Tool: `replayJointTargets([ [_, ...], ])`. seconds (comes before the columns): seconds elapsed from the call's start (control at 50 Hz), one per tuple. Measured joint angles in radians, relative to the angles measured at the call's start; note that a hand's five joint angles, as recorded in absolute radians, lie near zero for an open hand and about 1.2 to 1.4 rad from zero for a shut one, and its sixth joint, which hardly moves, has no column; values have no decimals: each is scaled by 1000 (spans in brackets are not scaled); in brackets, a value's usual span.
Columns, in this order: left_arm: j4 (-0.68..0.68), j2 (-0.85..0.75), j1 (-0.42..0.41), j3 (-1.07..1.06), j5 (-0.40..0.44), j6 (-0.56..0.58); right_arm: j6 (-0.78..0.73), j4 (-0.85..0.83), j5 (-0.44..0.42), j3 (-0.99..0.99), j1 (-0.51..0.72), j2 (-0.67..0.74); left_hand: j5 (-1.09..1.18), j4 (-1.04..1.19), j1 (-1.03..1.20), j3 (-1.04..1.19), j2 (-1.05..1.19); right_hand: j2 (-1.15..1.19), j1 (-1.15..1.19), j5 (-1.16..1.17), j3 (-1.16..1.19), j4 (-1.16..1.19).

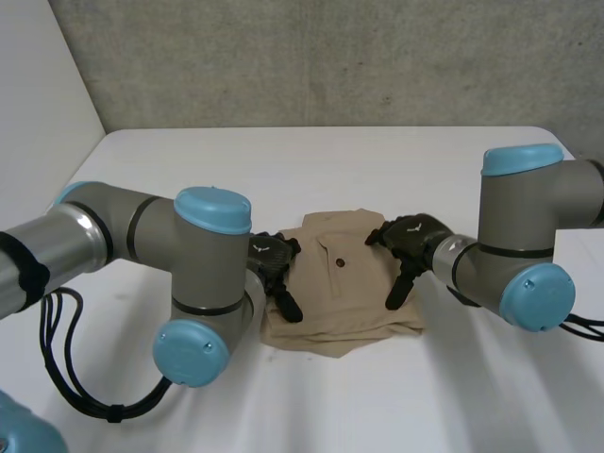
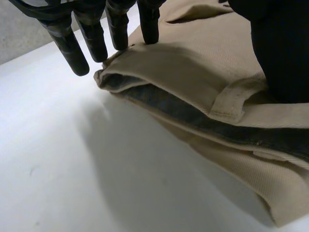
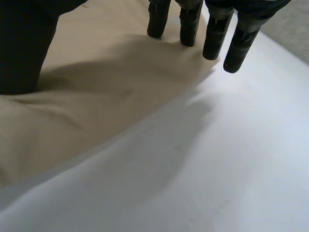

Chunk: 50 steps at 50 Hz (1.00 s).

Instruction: Fold the shorts.

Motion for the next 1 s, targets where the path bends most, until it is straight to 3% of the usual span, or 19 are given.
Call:
replayJointTargets([
  [0.18, -18, 165, -22, -12, 7, -1, 35, -74, 31, 28, 3, -142, 0, 0, -1, 0, 0, 0, 0, -5, 0, 0],
  [0.3, -20, 369, -8, -23, 3, -4, 147, -137, 70, 53, 1, -328, 0, 0, -1, 0, 0, 0, 0, -5, 0, 0],
  [0.42, -108, 642, 117, -32, 1, -8, 237, -146, 237, 53, -10, -550, 0, 3, 3, 0, 2, 0, 0, -5, 0, 0],
  [0.5, -205, 730, 196, -26, 9, -11, 237, -89, 281, 40, -12, -600, 0, 0, -1, 0, 0, 0, 0, -5, 0, 0],
  [0.64, -269, 766, 249, -24, 20, -13, 230, 13, 284, 19, -15, -634, 0, 0, -1, 0, 0, 0, 0, -5, 0, 0],
  [1.0, -254, 759, 240, -70, 16, -49, 222, 13, 259, 33, -33, -621, 0, 0, -1, 0, -4, 0, 0, -5, 0, 0],
])
